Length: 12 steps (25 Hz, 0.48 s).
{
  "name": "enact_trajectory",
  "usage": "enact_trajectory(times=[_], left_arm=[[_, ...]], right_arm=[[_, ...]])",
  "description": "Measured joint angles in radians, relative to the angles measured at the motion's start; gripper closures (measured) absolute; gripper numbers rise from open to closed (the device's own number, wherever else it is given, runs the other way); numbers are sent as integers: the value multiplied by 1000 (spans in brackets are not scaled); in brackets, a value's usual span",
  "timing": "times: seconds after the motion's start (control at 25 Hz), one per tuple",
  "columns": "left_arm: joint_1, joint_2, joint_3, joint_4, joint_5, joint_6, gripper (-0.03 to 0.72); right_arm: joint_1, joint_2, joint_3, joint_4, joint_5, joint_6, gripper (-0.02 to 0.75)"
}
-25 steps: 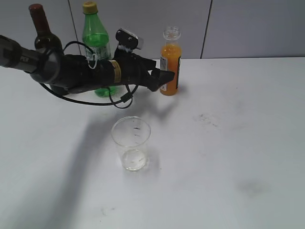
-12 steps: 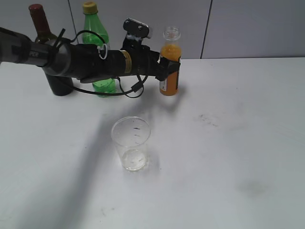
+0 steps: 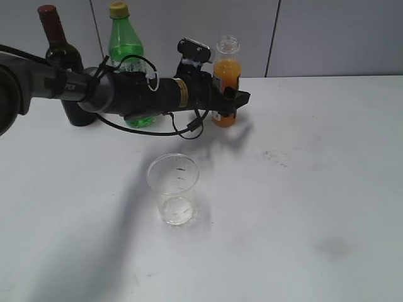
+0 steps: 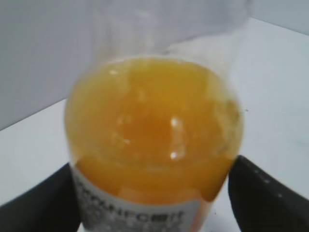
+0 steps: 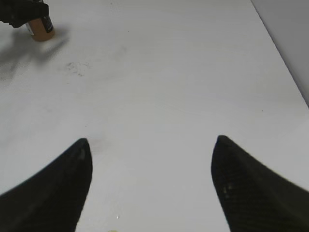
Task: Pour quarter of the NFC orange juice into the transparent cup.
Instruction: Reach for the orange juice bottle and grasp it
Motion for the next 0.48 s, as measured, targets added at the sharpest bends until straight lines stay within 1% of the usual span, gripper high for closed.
enact_trajectory(times=[0.08, 0.16, 0.24, 0.36, 0.4, 0.48], left_arm=[[-2, 3, -1, -1, 5, 0, 15], [-2, 3, -1, -3, 6, 0, 37], [-2, 3, -1, -5, 11, 0, 83], [-2, 3, -1, -7, 12, 0, 193], [-2, 3, -1, -7, 12, 0, 214], [-2, 3, -1, -7, 12, 0, 212]], right_arm=[[0, 0, 0, -1, 0, 0, 148], [0, 0, 1, -6, 0, 1, 148], [0, 0, 1, -6, 0, 1, 148], [0, 0, 1, -7, 0, 1, 148], [0, 0, 1, -8, 0, 1, 148], [0, 0, 1, -8, 0, 0, 148]])
